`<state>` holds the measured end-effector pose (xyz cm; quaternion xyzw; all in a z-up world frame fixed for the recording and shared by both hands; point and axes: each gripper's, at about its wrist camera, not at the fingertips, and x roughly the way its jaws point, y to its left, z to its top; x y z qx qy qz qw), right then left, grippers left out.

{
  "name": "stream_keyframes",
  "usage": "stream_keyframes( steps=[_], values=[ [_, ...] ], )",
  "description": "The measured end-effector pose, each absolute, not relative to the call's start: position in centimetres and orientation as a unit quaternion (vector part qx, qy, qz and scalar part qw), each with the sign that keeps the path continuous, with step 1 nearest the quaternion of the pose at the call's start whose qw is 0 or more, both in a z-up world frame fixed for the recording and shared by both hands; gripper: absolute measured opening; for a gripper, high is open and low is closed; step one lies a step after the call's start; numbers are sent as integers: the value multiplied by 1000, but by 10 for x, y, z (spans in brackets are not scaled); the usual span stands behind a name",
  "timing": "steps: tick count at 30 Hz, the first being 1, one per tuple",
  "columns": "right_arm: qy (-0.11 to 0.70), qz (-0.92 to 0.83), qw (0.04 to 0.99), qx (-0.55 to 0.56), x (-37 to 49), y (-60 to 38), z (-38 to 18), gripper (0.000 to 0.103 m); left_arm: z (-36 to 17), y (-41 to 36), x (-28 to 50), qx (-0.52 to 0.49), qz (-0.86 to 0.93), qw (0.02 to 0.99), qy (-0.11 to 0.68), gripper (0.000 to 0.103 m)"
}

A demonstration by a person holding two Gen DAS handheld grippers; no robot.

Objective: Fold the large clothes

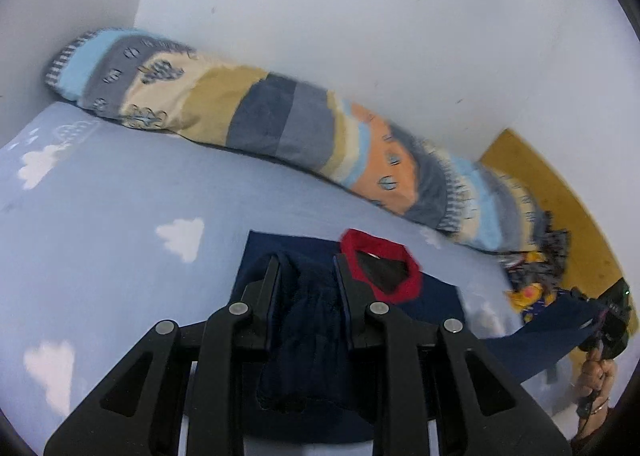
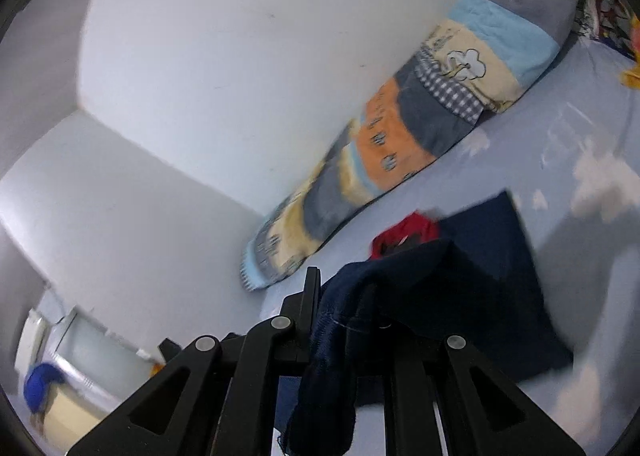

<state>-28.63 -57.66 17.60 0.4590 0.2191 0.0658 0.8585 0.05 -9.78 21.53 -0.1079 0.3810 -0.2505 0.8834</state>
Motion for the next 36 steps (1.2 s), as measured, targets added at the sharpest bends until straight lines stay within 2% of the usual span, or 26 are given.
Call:
stream_keyframes(
  steps=[3,5,7,9,10,15,20,21,22,26,28,30,31,36],
  values=[
    [243,28,847,473,-223,-608,140,11,180,-123,64,-115,-230,870,421,23],
    [267,3,832,487,-172,-628,131,18,154,-132,102,-129,-211,857,451,26],
    [295,-6,806,513,-130,-649,107,34,134,-130,125,-147,-174,854,468,28],
    [309,-31,795,521,-112,-662,89,39,119,-121,137,-168,-149,851,475,31],
    [308,-36,788,532,-109,-667,79,46,116,-117,139,-172,-141,850,478,40],
    [285,-30,806,517,-119,-670,82,52,117,-111,114,-132,-173,862,457,41],
    [299,26,843,446,-120,-623,99,52,108,-143,77,-70,-244,860,443,44],
    [303,22,848,434,-119,-619,99,52,101,-150,69,-47,-245,862,442,48],
    [309,18,849,428,-117,-617,94,52,96,-153,67,-36,-240,861,446,52],
    [341,-51,817,462,-124,-642,51,50,55,-139,75,-19,-185,851,492,51],
    [366,-137,789,474,-144,-662,26,42,51,-125,75,-16,-171,854,492,46],
    [372,-193,766,487,-171,-677,16,22,59,-116,67,13,-127,868,480,50],
    [366,-223,767,478,-188,-678,21,26,69,-109,59,7,-130,876,465,50],
    [298,-172,856,387,-220,-611,84,29,103,-97,9,-35,-171,892,416,51]
  ],
)
